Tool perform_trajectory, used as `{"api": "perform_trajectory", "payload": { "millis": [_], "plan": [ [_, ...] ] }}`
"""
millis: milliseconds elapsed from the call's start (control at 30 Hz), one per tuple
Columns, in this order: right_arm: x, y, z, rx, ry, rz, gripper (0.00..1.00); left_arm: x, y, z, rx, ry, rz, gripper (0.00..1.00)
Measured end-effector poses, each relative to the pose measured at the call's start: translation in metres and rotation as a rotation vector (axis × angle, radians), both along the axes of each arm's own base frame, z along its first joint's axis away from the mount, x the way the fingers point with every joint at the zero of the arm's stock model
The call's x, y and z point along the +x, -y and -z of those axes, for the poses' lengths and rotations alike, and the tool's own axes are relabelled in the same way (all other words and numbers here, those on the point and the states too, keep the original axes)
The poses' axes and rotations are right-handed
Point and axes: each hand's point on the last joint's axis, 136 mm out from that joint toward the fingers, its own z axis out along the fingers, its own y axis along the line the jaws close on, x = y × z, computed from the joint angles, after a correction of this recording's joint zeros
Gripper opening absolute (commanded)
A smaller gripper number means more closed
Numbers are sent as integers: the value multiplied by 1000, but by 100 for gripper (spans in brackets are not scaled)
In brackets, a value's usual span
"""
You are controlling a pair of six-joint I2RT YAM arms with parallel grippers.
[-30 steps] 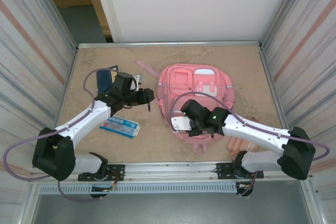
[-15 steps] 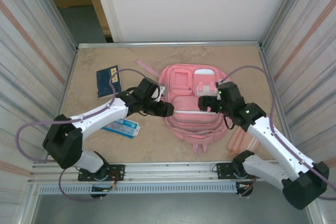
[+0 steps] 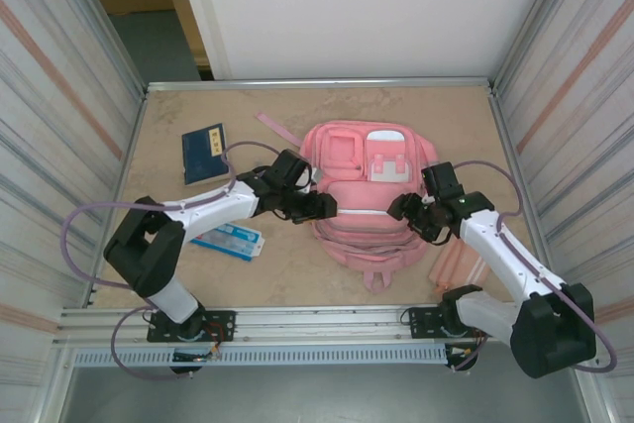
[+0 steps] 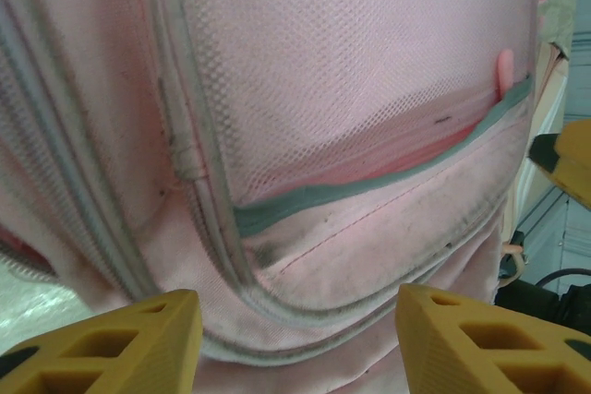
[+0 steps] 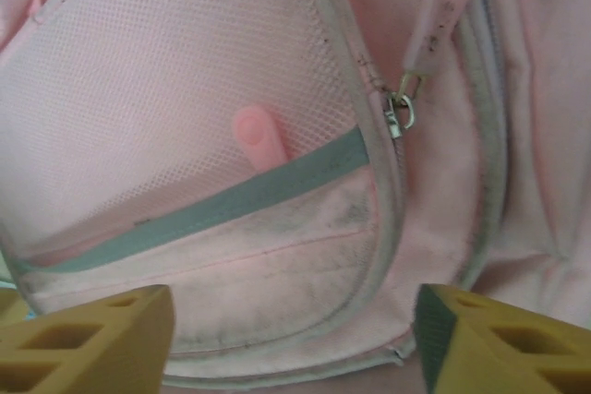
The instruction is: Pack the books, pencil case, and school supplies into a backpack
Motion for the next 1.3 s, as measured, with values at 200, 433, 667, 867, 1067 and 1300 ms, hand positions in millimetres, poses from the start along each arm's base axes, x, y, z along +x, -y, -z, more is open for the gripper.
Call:
{"api": "perform_trajectory", "payload": {
  "millis": [200,433,667,867,1067,1300],
  "plan": [
    [1,4,23,40,-23,35,53,4,7,6,-16,-14,-6,56],
    [12,-5,19,118,22,58,23,8,8,22,12,-34,-9,54],
    [28,-17,-10,214,124,51,12,28,-7,7,38,21,-28,53],
    [52,-25,-58,261,234,40,0,65,-13,-44,-12,113,-57,42],
    [71,-28,-89,275,285,44,0,94,-13,-92,-34,230,-65,38],
    [93,-30,-130,285,330,44,0,114,-17,-128,-66,290,-99,37]
  ]
}}
